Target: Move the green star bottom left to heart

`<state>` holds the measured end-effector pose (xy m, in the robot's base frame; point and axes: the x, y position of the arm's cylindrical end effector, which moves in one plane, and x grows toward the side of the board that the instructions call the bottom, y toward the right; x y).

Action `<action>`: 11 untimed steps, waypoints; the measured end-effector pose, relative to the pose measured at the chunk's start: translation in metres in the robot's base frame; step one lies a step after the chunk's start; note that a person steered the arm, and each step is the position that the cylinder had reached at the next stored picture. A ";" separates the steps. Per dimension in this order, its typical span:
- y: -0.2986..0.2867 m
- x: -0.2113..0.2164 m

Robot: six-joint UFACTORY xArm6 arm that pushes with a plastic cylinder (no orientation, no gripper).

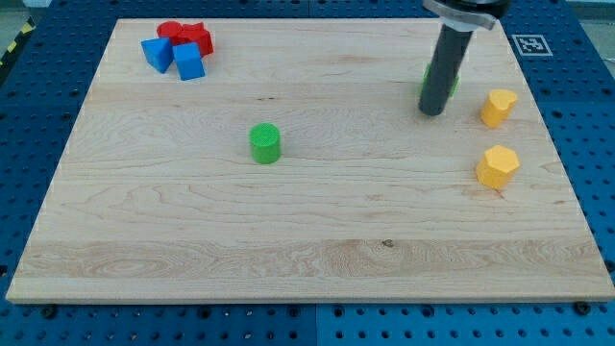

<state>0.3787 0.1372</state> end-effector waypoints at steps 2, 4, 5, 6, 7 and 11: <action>-0.028 -0.072; 0.039 -0.028; 0.037 -0.025; 0.027 -0.058; 0.057 -0.069; 0.059 -0.058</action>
